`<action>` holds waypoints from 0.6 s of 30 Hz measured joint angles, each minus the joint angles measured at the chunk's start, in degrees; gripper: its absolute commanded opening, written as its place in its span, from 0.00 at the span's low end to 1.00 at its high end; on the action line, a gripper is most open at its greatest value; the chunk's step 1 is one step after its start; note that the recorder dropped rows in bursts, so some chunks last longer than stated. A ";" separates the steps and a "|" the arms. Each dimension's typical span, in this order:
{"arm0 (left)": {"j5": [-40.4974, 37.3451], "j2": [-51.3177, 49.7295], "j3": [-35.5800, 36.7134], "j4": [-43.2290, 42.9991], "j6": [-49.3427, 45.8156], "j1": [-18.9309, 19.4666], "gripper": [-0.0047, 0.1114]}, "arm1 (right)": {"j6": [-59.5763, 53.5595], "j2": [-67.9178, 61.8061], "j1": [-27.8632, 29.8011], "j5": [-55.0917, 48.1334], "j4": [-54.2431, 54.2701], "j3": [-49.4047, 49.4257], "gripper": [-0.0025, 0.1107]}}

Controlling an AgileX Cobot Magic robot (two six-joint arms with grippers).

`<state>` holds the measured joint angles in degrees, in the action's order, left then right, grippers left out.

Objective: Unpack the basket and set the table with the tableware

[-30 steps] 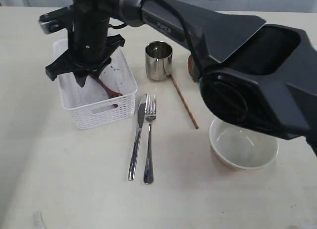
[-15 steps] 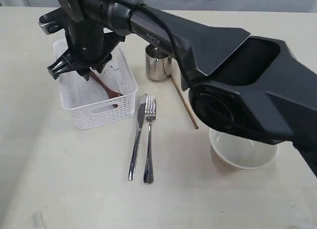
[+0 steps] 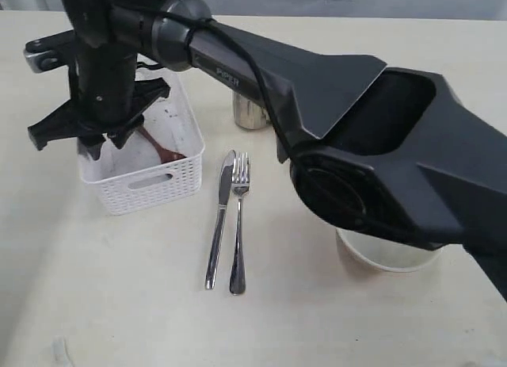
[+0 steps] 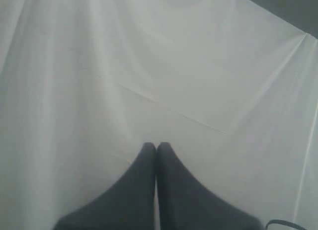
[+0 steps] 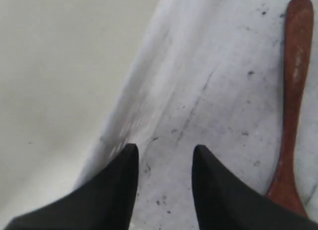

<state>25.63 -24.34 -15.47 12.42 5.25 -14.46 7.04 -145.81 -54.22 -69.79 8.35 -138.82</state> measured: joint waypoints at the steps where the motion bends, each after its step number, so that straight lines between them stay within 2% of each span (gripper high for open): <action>1: 0.00 0.00 0.00 0.00 0.00 0.00 0.04 | 0.00 0.00 -0.42 0.00 1.13 0.00 0.33; 4: 0.00 0.00 0.00 0.00 0.00 0.00 0.04 | -0.10 0.00 -1.92 0.00 6.25 0.00 0.33; 8: 0.00 0.00 0.00 0.00 0.00 0.00 0.04 | -0.14 0.00 -2.14 -0.05 6.52 0.00 0.33; 12: -0.12 0.00 0.00 0.00 0.00 0.00 0.04 | -0.14 0.00 -1.64 -0.05 -10.59 0.00 0.33; 15: -0.12 0.00 0.00 0.00 0.00 0.00 0.04 | -0.14 0.00 -1.39 -0.05 -13.59 0.00 0.37; 18: -0.12 0.00 0.00 0.00 0.00 0.00 0.04 | -0.14 0.00 -1.39 1.14 -11.68 0.00 0.40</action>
<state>25.51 -24.34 -15.47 12.42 5.25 -14.46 6.90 -145.81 -55.61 -68.64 -3.33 -138.82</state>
